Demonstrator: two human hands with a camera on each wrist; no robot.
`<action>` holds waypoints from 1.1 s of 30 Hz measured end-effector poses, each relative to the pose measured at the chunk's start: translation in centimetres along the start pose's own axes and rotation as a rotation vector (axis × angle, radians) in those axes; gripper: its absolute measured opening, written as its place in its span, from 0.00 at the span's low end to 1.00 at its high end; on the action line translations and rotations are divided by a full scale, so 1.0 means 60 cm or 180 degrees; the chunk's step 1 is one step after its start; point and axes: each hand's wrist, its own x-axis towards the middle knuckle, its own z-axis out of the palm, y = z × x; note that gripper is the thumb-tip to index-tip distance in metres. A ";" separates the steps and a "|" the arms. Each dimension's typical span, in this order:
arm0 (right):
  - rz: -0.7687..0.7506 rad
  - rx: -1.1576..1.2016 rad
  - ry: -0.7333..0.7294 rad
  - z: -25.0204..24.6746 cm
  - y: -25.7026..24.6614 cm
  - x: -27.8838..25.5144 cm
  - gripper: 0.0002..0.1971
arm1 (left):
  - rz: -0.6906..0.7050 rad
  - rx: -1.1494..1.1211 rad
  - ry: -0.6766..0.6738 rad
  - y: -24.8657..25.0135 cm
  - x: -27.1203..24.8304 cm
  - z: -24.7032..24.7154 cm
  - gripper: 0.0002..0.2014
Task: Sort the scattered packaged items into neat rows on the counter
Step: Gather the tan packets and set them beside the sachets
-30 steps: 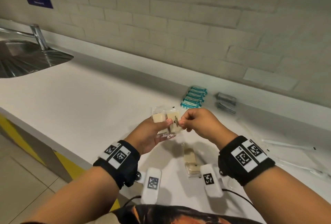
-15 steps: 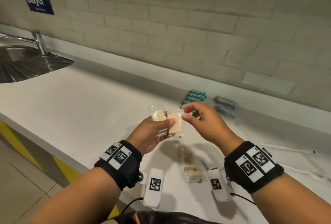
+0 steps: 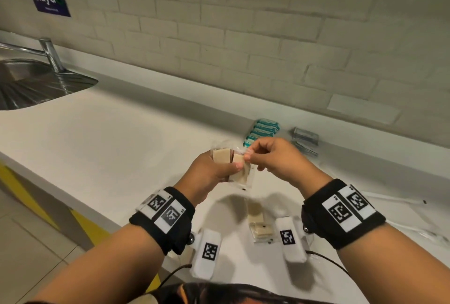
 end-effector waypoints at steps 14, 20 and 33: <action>0.0590 -0.2137 -0.0711 0.030 0.102 0.023 0.09 | -0.0804 -0.1201 0.0044 -0.009 -0.002 -0.023 0.12; 0.0485 -0.1697 -0.0143 0.033 0.106 0.021 0.15 | -0.0606 -0.0921 0.0025 -0.018 -0.002 -0.027 0.13; 0.0062 -0.0071 -0.0105 0.034 0.057 0.018 0.11 | -0.0252 -0.0615 0.0118 -0.012 0.007 -0.009 0.05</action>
